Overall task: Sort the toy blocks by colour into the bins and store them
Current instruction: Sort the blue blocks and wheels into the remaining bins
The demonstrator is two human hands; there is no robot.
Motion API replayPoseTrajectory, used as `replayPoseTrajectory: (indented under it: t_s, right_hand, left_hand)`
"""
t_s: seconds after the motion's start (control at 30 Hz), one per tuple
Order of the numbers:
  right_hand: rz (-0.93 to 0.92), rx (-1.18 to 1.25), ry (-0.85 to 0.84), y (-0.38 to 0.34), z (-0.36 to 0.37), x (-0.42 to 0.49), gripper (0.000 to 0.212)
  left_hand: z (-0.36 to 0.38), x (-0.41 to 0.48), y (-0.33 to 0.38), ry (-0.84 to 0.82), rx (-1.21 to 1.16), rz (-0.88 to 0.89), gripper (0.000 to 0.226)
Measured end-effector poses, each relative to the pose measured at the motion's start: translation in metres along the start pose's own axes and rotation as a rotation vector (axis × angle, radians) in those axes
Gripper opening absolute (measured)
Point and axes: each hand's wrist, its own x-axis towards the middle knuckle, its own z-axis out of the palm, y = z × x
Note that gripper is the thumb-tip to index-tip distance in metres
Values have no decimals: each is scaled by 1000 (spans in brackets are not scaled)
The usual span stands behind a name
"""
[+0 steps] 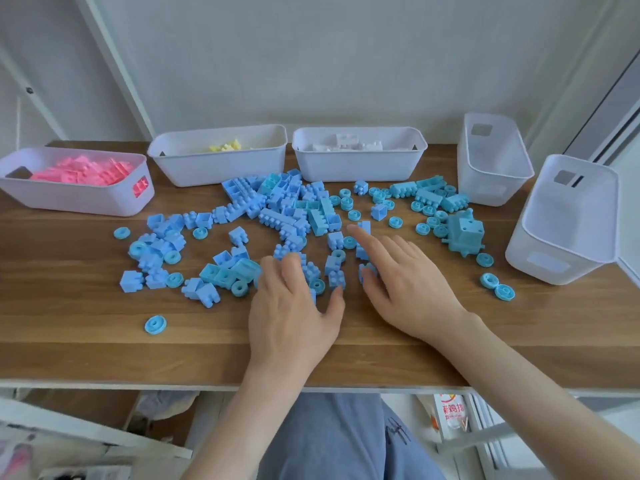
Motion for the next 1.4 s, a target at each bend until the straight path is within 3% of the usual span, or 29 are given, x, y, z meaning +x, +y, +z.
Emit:
replayPoseTrajectory:
  t_s: [0.1,0.2,0.3,0.47,0.57,0.77,0.87,0.97,1.07,1.13,1.3,1.4]
  right_hand:
    - [-4,-33,4,0,9,1,57]
    - [-73,-42,14,3,14,1,50]
    - [-102,-57,28,4,16,2,41]
    - [-26,-110,1,-1,18,1,40]
    - [6,-100,4,-3,20,0,25]
    - [238,91,197,-18,11,4,12]
    - [327,285,143,-21,11,6,22]
    - [293,306,75,-20,5,12,31]
    - [149,302,-158,-18,-3,18,42]
    - [147,266,-293,-19,-9,21,44]
    - [187,251,-315,-26,-14,31,24]
    - [176,189,-320,-33,-10,38,12]
  left_hand:
    - [4,2,-2,-80,23,56,44]
    - [6,2,-2,-128,20,128,23]
    - [7,4,-2,-143,11,171,17]
    - [3,3,1,-132,34,162,27]
    - [4,2,0,-131,58,181,35]
    - [-2,2,2,-132,14,174,51]
    - [-3,4,3,-183,67,246,42]
    - [-5,6,3,-219,78,294,34]
    - [-6,9,4,-284,8,284,32]
    - [-9,9,4,-347,-114,245,27]
    - [-21,12,0,-336,-322,-6,20]
    - [-25,23,-2,-323,-341,-62,21]
